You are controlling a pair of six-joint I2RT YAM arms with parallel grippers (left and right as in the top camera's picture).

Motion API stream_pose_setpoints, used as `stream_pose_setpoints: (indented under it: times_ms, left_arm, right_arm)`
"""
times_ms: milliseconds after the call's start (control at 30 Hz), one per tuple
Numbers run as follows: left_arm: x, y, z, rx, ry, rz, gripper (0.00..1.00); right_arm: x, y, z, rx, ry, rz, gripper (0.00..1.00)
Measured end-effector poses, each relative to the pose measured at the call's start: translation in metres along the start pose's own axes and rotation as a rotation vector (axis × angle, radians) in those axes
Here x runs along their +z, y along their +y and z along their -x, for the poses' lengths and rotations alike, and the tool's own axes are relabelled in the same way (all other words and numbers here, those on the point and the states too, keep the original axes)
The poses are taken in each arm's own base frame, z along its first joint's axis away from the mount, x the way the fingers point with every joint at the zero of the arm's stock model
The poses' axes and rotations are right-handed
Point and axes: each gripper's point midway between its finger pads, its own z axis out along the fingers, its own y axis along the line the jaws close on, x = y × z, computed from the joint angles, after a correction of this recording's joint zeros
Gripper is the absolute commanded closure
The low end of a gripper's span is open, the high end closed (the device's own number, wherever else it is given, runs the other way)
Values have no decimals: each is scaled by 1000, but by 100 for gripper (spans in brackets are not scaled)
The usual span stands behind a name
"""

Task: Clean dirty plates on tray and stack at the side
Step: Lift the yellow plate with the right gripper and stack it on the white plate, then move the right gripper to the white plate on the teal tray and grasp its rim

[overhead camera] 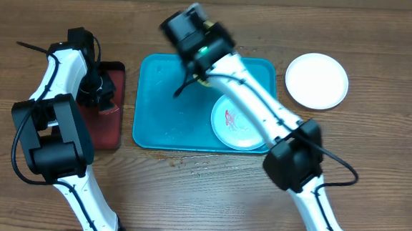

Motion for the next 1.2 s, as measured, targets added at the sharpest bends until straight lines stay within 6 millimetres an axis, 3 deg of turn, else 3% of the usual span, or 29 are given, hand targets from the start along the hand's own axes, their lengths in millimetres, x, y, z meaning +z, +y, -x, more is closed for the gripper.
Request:
stream_pose_setpoints:
  times_ms: [200,300,433,600,733,867,1000,1133,1200]
  left_arm:
    - [0,0,0,0,0,0,65]
    - [0,0,0,0,0,0,65]
    - [0,0,0,0,0,0,65]
    - [0,0,1,-1,-2,-1,65]
    - [0,0,1,0,-3,-1,65]
    - [0,0,1,-1,-2,-1,65]
    - [0,0,1,-1,-2,-1,64]
    - [0,0,1,0,-2,-1,64]
    - [0,0,1,-1,-2,-1,64]
  right_arm:
    - [38,-31,-39,234,160,325,96]
    - [60,-58,-67,420,268,445,96]
    - [82,-106,-121,621,436,502,96]
    - [93,-168,-200,815,640,481,96]
    - [98,-200,-245,918,725,456,96]
    - [109,-210,-279,972,780,438,96]
    - [122,-211,-299,1005,799,427,95]
    - [132,-206,-311,1019,811,426,79]
    - [135,-202,-312,1021,811,427,61]
